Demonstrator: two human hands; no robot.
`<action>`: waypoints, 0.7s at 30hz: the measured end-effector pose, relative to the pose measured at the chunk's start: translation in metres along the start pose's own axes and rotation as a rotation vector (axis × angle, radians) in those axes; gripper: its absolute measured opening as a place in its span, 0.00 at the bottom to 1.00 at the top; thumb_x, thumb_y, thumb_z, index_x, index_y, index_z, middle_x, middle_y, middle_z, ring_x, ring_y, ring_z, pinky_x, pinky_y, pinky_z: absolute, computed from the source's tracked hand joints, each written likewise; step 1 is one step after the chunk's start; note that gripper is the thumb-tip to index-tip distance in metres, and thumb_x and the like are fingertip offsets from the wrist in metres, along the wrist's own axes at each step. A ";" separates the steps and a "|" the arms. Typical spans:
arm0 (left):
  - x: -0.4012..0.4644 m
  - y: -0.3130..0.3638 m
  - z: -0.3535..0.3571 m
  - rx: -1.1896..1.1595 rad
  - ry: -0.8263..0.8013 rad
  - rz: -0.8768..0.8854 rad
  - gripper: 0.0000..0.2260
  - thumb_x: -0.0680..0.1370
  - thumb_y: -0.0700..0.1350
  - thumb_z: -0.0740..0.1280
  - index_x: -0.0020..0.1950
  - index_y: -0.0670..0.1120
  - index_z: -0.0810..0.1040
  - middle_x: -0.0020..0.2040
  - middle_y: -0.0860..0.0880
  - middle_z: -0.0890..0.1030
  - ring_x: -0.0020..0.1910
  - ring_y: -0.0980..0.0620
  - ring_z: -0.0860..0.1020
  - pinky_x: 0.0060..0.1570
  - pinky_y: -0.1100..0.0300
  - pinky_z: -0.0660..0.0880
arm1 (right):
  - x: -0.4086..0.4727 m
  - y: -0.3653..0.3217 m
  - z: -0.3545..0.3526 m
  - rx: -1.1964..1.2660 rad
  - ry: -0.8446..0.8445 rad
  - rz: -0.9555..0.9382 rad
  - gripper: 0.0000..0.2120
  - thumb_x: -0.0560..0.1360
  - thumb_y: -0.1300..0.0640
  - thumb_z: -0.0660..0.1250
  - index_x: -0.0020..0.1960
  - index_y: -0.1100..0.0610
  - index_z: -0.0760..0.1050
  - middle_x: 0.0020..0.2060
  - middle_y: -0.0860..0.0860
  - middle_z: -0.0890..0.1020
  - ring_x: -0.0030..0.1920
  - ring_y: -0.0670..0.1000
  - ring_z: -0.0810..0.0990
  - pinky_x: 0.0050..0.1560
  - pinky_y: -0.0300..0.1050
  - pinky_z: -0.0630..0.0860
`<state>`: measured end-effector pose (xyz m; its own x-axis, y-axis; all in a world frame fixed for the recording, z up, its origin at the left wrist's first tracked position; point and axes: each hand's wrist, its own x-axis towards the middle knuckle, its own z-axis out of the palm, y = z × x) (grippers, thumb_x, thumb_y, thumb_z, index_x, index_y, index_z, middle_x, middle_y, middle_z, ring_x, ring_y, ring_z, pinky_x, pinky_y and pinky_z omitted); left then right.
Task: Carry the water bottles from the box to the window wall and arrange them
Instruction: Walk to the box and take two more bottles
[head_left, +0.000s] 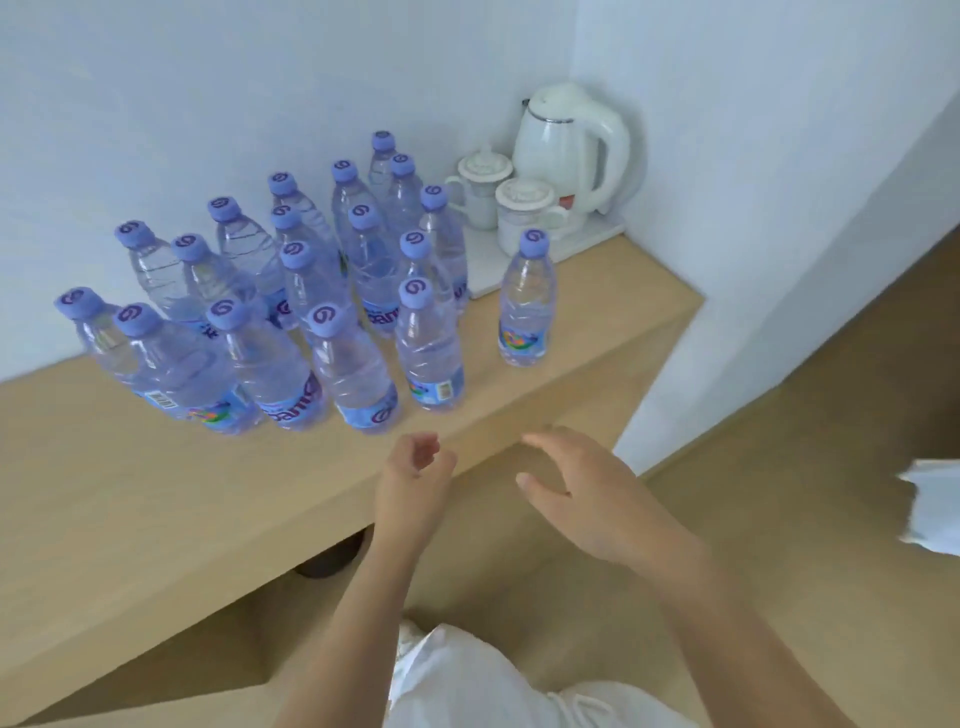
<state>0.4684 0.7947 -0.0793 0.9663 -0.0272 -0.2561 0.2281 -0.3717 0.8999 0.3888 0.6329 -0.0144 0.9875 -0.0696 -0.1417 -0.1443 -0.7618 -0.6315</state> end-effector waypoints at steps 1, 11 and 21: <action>-0.010 0.006 0.022 0.068 -0.072 0.040 0.08 0.76 0.44 0.67 0.54 0.49 0.74 0.52 0.52 0.78 0.54 0.53 0.76 0.47 0.64 0.66 | -0.014 0.020 -0.012 -0.015 0.017 0.048 0.23 0.78 0.47 0.59 0.71 0.51 0.64 0.67 0.46 0.69 0.66 0.46 0.66 0.60 0.34 0.60; -0.082 0.082 0.215 0.559 -0.593 0.485 0.18 0.77 0.52 0.65 0.66 0.49 0.72 0.63 0.54 0.75 0.50 0.62 0.70 0.52 0.64 0.66 | -0.146 0.172 -0.105 0.057 0.301 0.581 0.24 0.79 0.47 0.58 0.73 0.51 0.61 0.72 0.47 0.64 0.70 0.48 0.63 0.64 0.43 0.62; -0.082 0.172 0.423 0.623 -0.862 0.754 0.16 0.77 0.52 0.65 0.63 0.48 0.73 0.61 0.53 0.75 0.50 0.59 0.70 0.52 0.64 0.65 | -0.175 0.299 -0.202 0.085 0.474 0.847 0.24 0.79 0.48 0.58 0.73 0.53 0.60 0.71 0.50 0.65 0.70 0.50 0.64 0.62 0.42 0.62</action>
<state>0.3778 0.3406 -0.0533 0.3914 -0.9130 -0.1150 -0.6517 -0.3632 0.6658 0.1855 0.2877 -0.0244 0.4752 -0.8392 -0.2646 -0.8044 -0.2925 -0.5170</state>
